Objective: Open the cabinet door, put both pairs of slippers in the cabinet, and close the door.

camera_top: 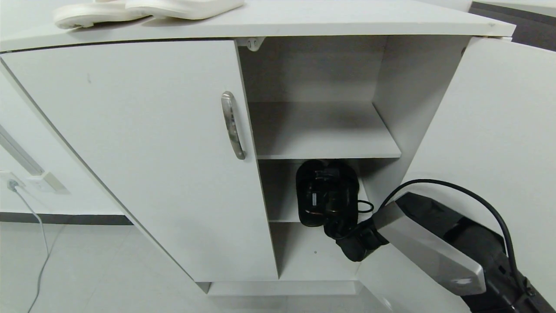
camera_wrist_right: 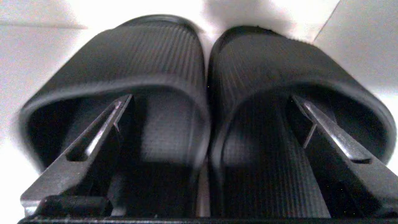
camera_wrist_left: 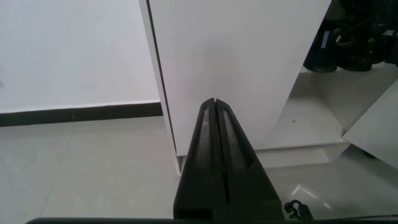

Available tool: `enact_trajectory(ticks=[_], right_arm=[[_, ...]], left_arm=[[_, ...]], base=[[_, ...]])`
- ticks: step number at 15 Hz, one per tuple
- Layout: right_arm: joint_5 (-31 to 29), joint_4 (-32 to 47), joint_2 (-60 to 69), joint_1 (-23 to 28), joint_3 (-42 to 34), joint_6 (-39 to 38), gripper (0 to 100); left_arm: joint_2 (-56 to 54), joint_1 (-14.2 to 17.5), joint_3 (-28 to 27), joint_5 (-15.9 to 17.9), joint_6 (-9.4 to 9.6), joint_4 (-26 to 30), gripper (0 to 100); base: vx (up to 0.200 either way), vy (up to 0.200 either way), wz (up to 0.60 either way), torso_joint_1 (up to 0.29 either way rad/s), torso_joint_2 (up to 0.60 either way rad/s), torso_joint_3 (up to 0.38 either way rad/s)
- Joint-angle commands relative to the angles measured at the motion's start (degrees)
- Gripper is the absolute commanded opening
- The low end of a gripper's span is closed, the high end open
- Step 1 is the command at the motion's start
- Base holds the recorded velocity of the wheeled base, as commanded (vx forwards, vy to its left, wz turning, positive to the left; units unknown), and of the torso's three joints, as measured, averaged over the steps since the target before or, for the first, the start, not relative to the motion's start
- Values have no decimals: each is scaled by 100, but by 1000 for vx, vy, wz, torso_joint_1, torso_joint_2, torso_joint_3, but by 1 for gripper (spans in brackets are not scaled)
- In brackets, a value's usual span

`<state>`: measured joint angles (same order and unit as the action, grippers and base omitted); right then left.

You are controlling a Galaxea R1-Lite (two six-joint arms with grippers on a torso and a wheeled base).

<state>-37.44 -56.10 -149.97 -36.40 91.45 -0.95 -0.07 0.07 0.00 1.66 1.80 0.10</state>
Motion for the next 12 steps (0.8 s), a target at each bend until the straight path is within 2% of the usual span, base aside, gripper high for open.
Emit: enact_trajectory(ticks=[1,8,12], right_arm=[[-36,-393,706,-218,-936,-2,100],[-185,-1641,2095,-816,-3784,-19,100],[-167,-1685,2200,-825,-4013,-2,100]], left_arm=[[7,1,0,1,-5,-1,0],[7,1,0,1,4,-1,0],[7,1,0,-8,-13,-1,0]], base=[[0,0,0,0,0,0],[0,0,0,0,0,0],[0,0,0,0,0,0]])
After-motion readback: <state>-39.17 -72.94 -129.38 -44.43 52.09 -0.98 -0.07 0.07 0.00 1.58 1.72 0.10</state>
